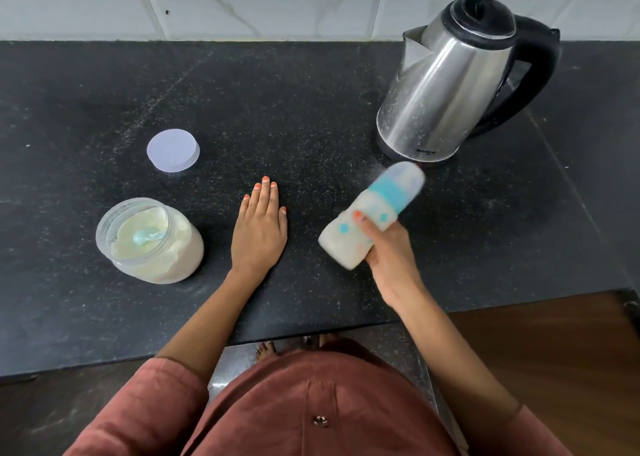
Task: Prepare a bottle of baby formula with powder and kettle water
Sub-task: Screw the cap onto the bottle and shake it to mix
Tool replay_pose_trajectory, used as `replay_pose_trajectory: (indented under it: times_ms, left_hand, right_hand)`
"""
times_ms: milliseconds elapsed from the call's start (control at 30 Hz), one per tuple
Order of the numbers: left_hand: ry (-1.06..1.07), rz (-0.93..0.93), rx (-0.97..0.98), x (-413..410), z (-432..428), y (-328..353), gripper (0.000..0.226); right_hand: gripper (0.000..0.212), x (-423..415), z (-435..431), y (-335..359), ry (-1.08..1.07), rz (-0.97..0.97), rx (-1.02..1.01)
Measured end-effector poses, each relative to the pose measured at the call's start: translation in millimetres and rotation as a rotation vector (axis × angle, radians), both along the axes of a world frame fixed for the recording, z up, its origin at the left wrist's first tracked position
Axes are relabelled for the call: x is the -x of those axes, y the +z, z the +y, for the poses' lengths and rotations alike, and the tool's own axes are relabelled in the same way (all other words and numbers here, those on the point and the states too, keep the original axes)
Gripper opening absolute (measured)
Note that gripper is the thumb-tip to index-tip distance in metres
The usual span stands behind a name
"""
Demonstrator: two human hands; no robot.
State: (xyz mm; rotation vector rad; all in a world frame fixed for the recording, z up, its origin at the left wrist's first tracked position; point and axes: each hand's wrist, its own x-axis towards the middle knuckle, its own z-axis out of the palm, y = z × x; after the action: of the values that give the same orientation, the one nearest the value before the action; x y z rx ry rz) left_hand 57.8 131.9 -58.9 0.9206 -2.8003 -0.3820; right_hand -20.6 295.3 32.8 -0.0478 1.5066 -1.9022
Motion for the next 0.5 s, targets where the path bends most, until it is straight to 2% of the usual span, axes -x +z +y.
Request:
replay_pose_trajectory:
  times_ms: [67, 100, 167, 233, 300, 367, 433, 500]
  left_hand:
    - [0.001, -0.003, -0.001, 0.3, -0.2, -0.2, 0.048]
    - [0.001, -0.006, -0.002, 0.5, 0.0, -0.1, 0.048]
    - [0.002, -0.007, -0.004, 0.3, 0.0, 0.0, 0.048]
    - [0.003, -0.002, -0.004, 0.1, 0.0, -0.3, 0.048]
    - [0.002, 0.001, -0.004, -0.2, 0.7, -0.2, 0.048]
    - [0.002, -0.007, -0.001, -0.3, 0.3, -0.5, 0.048]
    - [0.000, -0.018, 0.008, -0.2, -0.5, -0.9, 0.048]
    - [-0.002, -0.022, 0.009, 0.3, -0.2, -0.5, 0.048]
  right_hand:
    - [0.032, -10.9, 5.6, -4.0, 0.213, 0.109, -0.156]
    - [0.037, -10.7, 7.6, -3.5, 0.229, 0.124, -0.174]
    - [0.039, -0.9, 7.8, 0.7, 0.089, 0.027, -0.059]
    - [0.029, 12.3, 5.5, 4.0, -0.133, -0.132, 0.133]
    - [0.029, 15.5, 3.5, 2.6, -0.182, -0.113, 0.139]
    - [0.039, 5.6, 5.6, -3.3, -0.003, -0.008, 0.008]
    - [0.038, -5.8, 11.2, -9.2, 0.201, 0.127, -0.153]
    - [0.038, -2.9, 13.5, -10.5, 0.218, 0.151, -0.161]
